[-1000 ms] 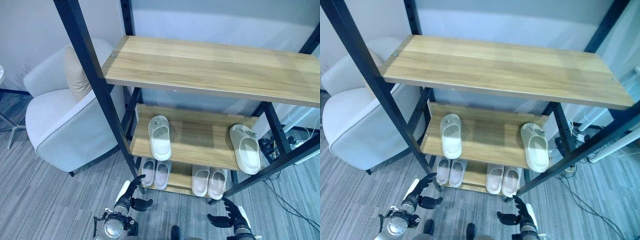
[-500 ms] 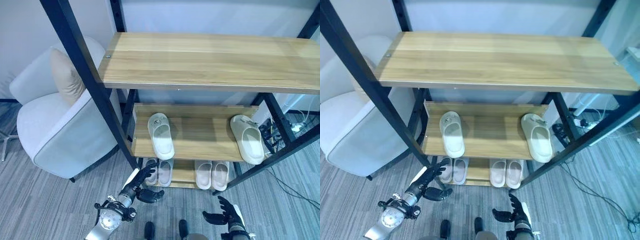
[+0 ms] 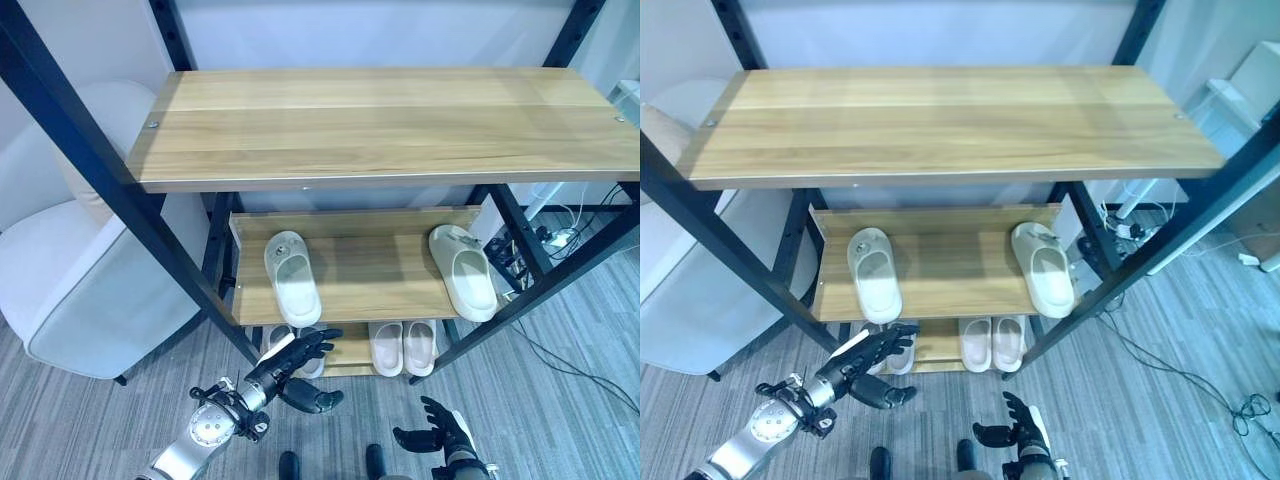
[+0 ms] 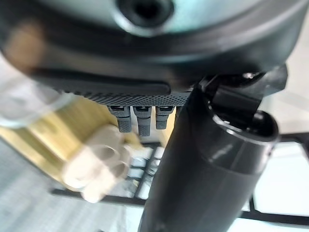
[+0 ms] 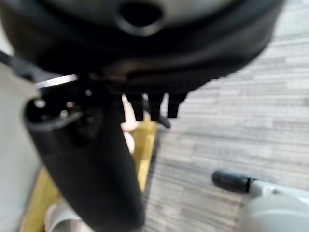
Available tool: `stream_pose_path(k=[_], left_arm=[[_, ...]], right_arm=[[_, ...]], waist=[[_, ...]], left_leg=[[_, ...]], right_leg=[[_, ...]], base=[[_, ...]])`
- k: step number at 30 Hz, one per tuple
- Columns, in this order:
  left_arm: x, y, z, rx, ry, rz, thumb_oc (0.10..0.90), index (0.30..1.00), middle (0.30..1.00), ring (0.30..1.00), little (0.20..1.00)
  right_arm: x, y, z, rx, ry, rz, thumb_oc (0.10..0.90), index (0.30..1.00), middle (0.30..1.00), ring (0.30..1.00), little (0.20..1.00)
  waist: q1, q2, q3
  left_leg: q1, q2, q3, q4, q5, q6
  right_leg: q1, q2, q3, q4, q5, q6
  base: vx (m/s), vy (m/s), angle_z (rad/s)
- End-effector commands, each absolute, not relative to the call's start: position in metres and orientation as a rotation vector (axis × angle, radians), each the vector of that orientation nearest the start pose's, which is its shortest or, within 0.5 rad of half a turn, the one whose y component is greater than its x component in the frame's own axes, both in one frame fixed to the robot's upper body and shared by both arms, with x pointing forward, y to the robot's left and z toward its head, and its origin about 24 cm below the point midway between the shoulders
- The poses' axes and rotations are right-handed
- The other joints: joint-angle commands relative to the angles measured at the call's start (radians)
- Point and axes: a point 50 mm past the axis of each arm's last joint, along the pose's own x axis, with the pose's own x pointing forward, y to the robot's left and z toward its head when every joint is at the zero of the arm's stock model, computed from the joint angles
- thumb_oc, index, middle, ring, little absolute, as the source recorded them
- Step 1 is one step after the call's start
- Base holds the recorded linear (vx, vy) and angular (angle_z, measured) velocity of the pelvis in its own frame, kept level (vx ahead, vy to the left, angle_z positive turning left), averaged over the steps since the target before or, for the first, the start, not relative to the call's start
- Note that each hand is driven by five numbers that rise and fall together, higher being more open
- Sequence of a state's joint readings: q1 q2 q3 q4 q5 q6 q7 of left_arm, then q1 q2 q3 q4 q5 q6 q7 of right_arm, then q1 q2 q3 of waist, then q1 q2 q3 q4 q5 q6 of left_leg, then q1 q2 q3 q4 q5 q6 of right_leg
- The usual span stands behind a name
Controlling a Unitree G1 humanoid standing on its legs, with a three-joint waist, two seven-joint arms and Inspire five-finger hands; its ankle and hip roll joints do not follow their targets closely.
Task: Arrange the slippers neatly on the shoe rack.
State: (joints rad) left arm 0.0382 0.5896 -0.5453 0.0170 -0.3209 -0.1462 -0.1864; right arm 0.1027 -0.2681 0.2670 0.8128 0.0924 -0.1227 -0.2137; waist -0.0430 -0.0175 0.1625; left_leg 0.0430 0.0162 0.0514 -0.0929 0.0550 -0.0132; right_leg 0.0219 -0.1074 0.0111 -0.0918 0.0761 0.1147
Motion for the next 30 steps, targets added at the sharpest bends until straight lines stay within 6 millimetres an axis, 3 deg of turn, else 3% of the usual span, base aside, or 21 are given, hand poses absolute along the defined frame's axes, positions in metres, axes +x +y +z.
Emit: stream_pose_path(k=[1,5,9,12,17,20,27,30], left_arm=[[0.218,0.125,0.055,0.194,-0.056,-0.792,0.8,0.9,0.9,0.9,0.9],[0.222,0.122,0.075,0.228,-0.151,-0.816,0.8,0.9,0.9,0.9,0.9],[0.226,0.114,0.111,0.2,-0.322,-0.866,0.8,0.9,0.9,0.9,0.9],[0.231,0.114,0.121,0.192,-0.385,-0.814,0.8,0.9,0.9,0.9,0.9],[0.247,0.106,0.123,0.112,-0.424,-0.715,0.8,0.9,0.9,0.9,0.9],[0.261,0.105,0.13,0.187,-0.51,-0.567,0.8,0.9,0.9,0.9,0.9],[0.278,0.105,0.124,0.199,-0.497,-0.394,0.8,0.9,0.9,0.9,0.9],[0.288,0.107,0.125,0.296,-0.512,-0.321,0.8,0.9,0.9,0.9,0.9]], right_arm=[[0.149,-0.223,-0.113,-0.379,0.699,-0.065,0.8,0.9,0.9,0.9,0.9],[0.144,-0.222,-0.116,-0.376,0.718,-0.051,0.8,0.9,0.9,0.9,0.9],[0.135,-0.223,-0.118,-0.383,0.729,-0.031,0.8,0.9,0.9,0.9,0.9],[0.128,-0.221,-0.122,-0.379,0.751,-0.021,0.8,0.9,0.9,0.9,0.9],[0.123,-0.218,-0.124,-0.366,0.767,-0.022,0.8,0.9,0.9,0.9,0.9],[0.121,-0.221,-0.125,-0.356,0.765,-0.074,0.8,0.9,0.9,0.9,0.9],[0.117,-0.229,-0.125,-0.332,0.774,-0.175,0.8,0.9,0.9,0.9,0.9],[0.113,-0.233,-0.124,-0.334,0.775,-0.211,0.8,0.9,0.9,0.9,0.9]], waist=[[0.007,0.01,-0.094],[0.007,0.011,-0.099],[0.003,0.017,-0.105],[0.0,0.017,-0.112],[-0.012,0.021,-0.113],[-0.024,0.029,-0.114],[-0.047,0.046,-0.117],[-0.062,0.053,-0.115]], left_leg=[[-0.019,-0.048,-0.013,0.016,-0.088,0.023],[-0.009,-0.043,-0.019,0.006,-0.084,0.016],[-0.002,-0.037,-0.031,0.006,-0.084,0.003],[0.009,-0.035,-0.037,0.006,-0.087,-0.002],[0.02,-0.03,-0.04,0.006,-0.085,-0.006],[0.012,-0.031,-0.04,0.006,-0.077,-0.006],[-0.01,-0.031,-0.03,0.006,-0.072,-0.008],[-0.012,-0.031,-0.024,0.006,-0.084,-0.008]], right_leg=[[-0.024,0.007,-0.007,0.069,-0.078,0.049],[-0.003,0.012,-0.014,0.048,-0.08,0.045],[0.024,0.02,-0.026,0.027,-0.09,0.037],[0.043,0.025,-0.033,0.015,-0.095,0.032],[0.058,0.03,-0.038,0.007,-0.1,0.025],[0.053,0.034,-0.04,0.005,-0.098,0.024],[0.03,0.032,-0.032,0.005,-0.093,0.028],[0.021,0.031,-0.024,0.005,-0.098,0.031]], base=[[0.06,-0.066,-0.04],[0.04,-0.056,0.01],[0.03,-0.061,0.04],[0.04,-0.057,0.03],[0.03,-0.051,0.03],[0.02,-0.038,0.03],[0.02,-0.016,0.05],[0.03,0.002,-0.04]])
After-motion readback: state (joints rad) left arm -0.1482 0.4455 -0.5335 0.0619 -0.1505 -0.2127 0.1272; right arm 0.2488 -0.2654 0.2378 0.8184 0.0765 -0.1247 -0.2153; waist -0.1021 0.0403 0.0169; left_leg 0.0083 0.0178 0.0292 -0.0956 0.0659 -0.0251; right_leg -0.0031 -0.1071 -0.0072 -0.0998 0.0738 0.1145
